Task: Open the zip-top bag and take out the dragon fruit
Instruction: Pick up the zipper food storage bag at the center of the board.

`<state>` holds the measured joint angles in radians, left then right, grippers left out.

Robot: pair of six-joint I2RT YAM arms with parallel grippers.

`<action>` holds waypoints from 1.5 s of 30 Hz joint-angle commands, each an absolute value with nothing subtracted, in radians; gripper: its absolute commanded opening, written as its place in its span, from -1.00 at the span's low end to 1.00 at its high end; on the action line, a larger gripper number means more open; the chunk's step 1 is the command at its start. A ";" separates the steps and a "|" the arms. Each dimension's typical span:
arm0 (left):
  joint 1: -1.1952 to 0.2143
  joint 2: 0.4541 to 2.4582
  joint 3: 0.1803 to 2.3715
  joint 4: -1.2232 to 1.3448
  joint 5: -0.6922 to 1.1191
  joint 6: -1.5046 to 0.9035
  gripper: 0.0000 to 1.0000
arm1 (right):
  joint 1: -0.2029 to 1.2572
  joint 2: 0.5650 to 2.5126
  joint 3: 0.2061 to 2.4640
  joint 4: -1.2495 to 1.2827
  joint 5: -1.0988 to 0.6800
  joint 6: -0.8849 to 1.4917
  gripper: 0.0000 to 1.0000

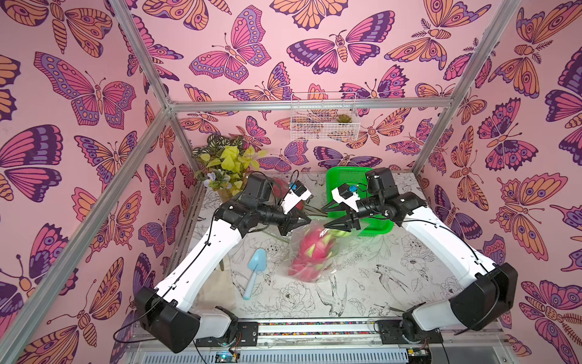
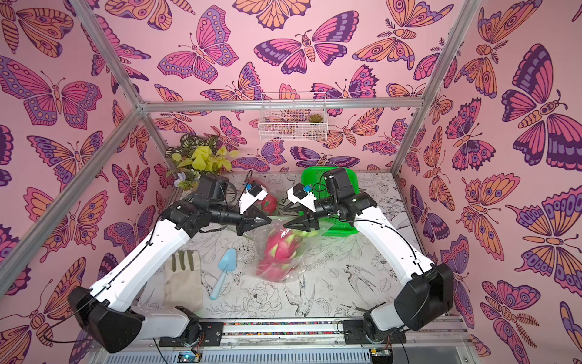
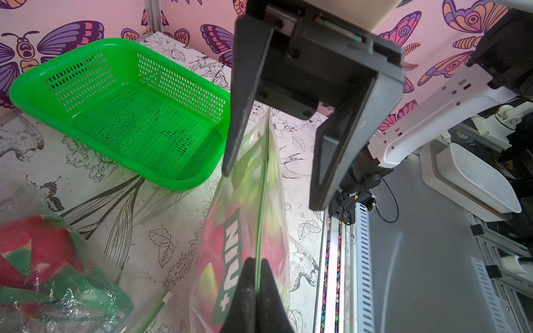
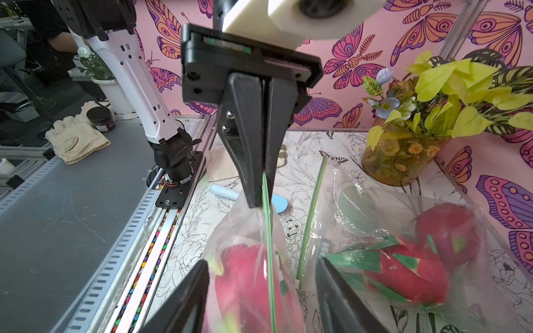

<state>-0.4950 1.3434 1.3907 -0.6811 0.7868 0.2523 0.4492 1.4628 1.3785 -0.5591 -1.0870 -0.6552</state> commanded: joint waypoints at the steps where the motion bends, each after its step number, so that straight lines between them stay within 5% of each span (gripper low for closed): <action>1: -0.488 1.341 1.407 -0.664 0.834 0.267 -1.00 | 0.468 1.491 1.407 -0.606 -1.024 -0.648 0.11; 5: -0.488 1.330 1.406 -0.650 0.847 0.264 -1.00 | 0.489 1.496 1.403 -0.590 -0.990 -0.629 -0.07; 7: -0.488 1.325 1.399 -0.642 0.849 0.262 -1.00 | 0.503 1.491 1.399 -0.572 -0.969 -0.613 -0.32; 9: -0.488 1.316 1.383 -0.623 0.849 0.252 -1.00 | 0.516 1.487 1.391 -0.552 -0.929 -0.598 -0.89; 12: -0.488 1.301 1.354 -0.578 0.842 0.223 -1.00 | 0.520 1.471 1.365 -0.488 -0.884 -0.542 -1.00; 14: -0.486 1.283 1.319 -0.525 0.827 0.184 -0.71 | 0.520 1.455 1.344 -0.445 -0.876 -0.513 -1.00; 17: -0.482 1.223 1.229 -0.391 0.799 0.101 0.16 | 0.521 1.426 1.320 -0.409 -0.873 -0.486 -1.00; 20: -0.465 1.165 1.103 -0.207 0.783 0.000 0.38 | 0.520 1.395 1.288 -0.367 -0.869 -0.467 -1.00; 27: -0.434 1.051 0.762 0.307 0.845 -0.134 0.39 | 0.520 1.369 1.269 -0.351 -0.849 -0.452 -1.00; 37: -0.393 1.088 0.740 0.400 0.957 -0.182 0.28 | 0.520 1.349 1.237 -0.359 -0.870 -0.460 -1.00; 45: -0.387 1.126 0.756 0.449 1.057 -0.208 -0.32 | 0.520 1.340 1.226 -0.362 -0.903 -0.458 -1.00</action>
<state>-0.3908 1.1217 0.7357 0.3912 0.9836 -0.1993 0.5133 1.3609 1.2255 -0.3805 -0.8673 -0.4706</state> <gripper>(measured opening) 0.358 0.058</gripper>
